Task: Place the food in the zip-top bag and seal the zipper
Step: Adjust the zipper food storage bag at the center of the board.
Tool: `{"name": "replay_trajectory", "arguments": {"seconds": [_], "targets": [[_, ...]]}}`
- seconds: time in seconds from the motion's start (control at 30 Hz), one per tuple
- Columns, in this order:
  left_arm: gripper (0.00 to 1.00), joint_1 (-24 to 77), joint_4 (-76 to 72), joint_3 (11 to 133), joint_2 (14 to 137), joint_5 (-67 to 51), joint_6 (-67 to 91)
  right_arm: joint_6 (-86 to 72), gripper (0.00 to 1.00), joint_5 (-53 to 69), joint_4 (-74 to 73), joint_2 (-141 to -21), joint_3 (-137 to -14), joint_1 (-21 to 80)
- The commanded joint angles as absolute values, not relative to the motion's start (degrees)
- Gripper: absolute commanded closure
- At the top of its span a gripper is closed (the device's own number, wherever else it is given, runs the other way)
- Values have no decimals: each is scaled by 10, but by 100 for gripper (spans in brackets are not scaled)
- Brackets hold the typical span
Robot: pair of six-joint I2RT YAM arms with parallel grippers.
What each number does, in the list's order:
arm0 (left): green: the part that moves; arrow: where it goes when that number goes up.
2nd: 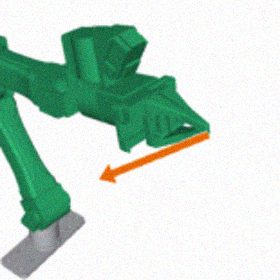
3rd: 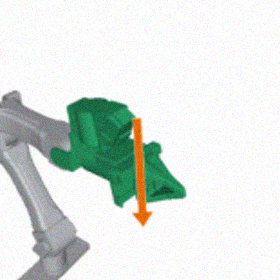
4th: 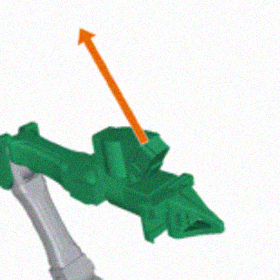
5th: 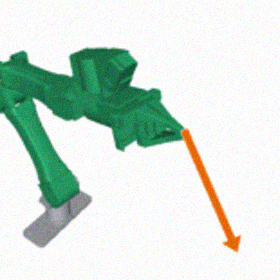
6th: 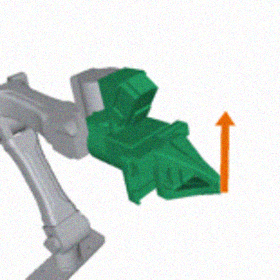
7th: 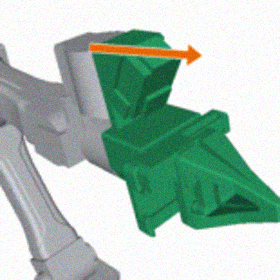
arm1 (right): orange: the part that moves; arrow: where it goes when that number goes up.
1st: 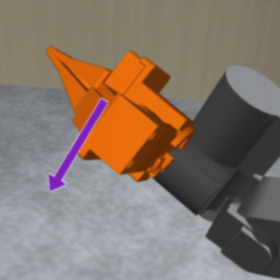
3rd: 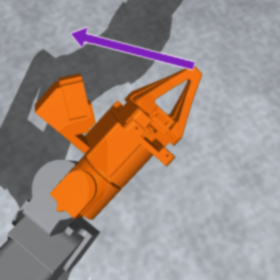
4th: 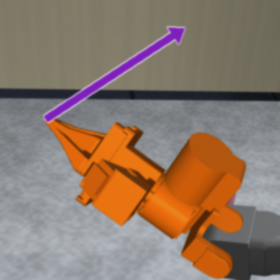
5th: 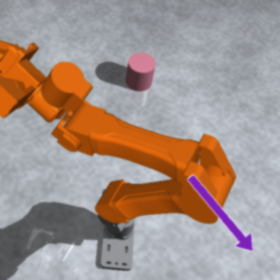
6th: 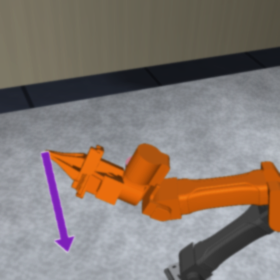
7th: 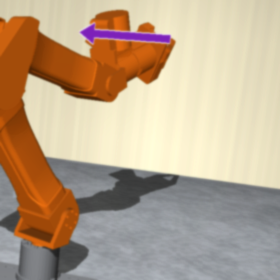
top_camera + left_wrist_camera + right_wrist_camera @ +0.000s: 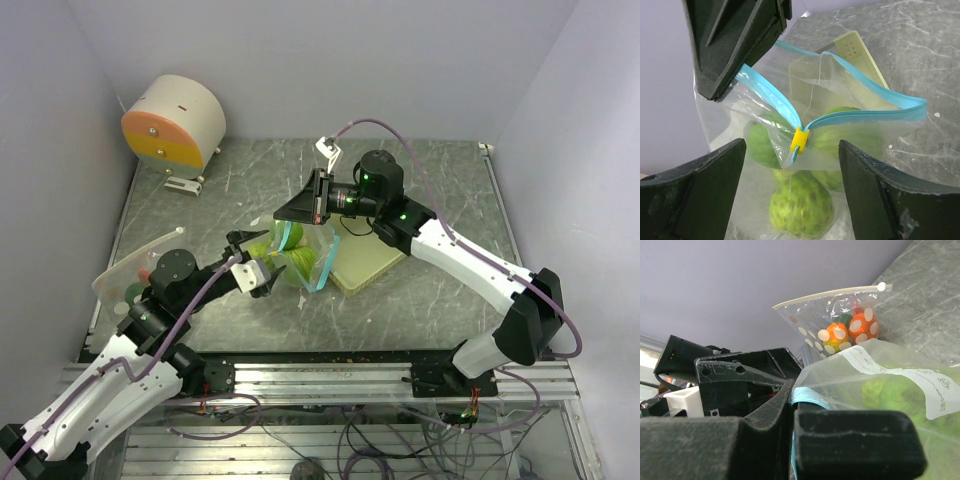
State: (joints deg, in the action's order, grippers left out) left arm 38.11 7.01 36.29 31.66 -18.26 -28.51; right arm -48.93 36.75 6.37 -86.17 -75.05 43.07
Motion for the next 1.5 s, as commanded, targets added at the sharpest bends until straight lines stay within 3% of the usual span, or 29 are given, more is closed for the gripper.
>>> {"name": "replay_trajectory", "arguments": {"seconds": [0.0, 0.03, 0.13, 0.17, 0.23, 0.43, 0.57, 0.7, 0.77, 0.8, 0.83, 1.2, 1.33, 1.47], "targets": [[17, 383, 45, 358, 313, -213, -292, -490, 100, 380, 82, -838, -777, 426], [19, 383, 41, 356, 310, -211, -289, -490, 100, 380, 82, -837, -777, 426], [61, 383, 30, 352, 306, -206, -285, -493, 100, 381, 84, -837, -776, 426], [67, 383, 25, 350, 305, -202, -283, -496, 100, 382, 86, -837, -776, 425], [67, 383, 18, 347, 305, -195, -281, -501, 100, 386, 91, -839, -776, 426], [39, 383, 2, 342, 312, -205, -272, -511, 100, 390, 97, -843, -779, 426], [37, 383, -8, 339, 319, -206, -270, -518, 100, 398, 105, -843, -780, 426], [51, 383, -26, 336, 321, -189, -265, -524, 100, 404, 110, -839, -776, 426], [72, 382, -34, 333, 326, -185, -266, -524, 100, 405, 110, -836, -774, 426], [89, 383, -39, 332, 327, -183, -269, -522, 100, 404, 108, -835, -773, 426], [93, 383, -46, 330, 328, -181, -263, -520, 100, 403, 106, -833, -773, 426], [93, 383, -39, 328, 246, -115, -244, -467, 100, 348, 51, -816, -703, 403], [93, 383, -6, 327, 235, -120, -242, -428, 75, 345, 29, -808, -680, 402], [93, 383, 19, 326, 242, -110, -240, -367, 62, 367, 32, -778, -657, 402]]}}
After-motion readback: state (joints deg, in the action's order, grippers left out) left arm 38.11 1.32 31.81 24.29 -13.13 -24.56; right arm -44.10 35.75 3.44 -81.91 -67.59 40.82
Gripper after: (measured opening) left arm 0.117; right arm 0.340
